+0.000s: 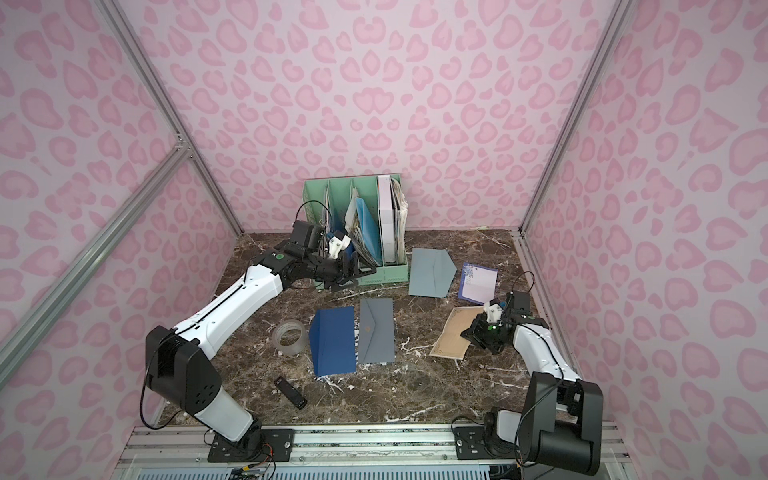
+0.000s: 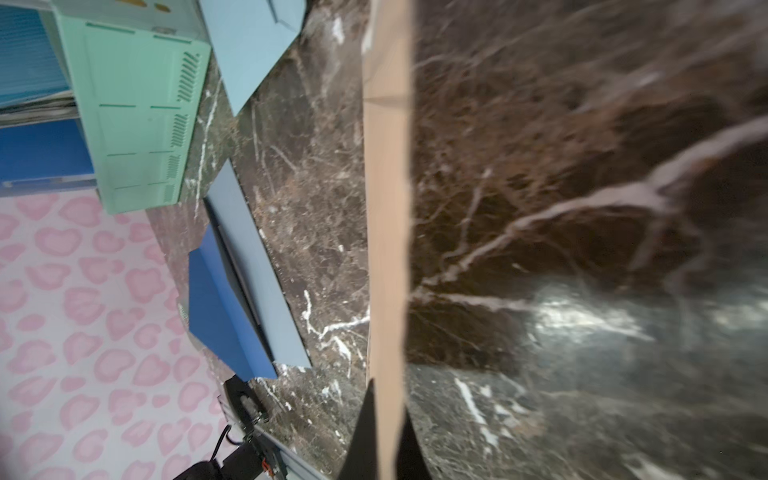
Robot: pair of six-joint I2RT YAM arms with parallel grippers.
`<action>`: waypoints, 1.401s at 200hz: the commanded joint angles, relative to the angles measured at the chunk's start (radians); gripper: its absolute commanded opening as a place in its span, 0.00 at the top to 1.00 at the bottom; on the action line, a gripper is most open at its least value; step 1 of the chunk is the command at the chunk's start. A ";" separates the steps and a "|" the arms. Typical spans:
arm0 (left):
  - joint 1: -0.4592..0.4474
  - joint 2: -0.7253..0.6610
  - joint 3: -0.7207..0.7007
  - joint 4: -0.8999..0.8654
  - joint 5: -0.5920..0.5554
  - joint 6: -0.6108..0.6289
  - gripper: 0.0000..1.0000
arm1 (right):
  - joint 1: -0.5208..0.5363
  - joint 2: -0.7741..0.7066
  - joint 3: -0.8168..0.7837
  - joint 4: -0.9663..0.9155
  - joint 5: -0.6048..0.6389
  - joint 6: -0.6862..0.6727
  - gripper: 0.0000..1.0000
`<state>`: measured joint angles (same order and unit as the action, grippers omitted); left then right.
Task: Take the letter paper out of the envelope
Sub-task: Place the letter paper at the center of the board.
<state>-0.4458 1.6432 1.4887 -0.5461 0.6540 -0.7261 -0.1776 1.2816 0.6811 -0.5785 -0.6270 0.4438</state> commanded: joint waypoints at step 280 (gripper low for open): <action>-0.002 0.023 0.031 -0.039 0.062 0.059 0.15 | -0.141 0.268 0.253 -0.147 0.679 -0.066 0.49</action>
<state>-0.4480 1.6650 1.5127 -0.5842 0.7170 -0.6781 -0.3206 1.5459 0.9321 -0.7101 0.0105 0.3634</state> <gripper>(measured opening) 0.849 0.492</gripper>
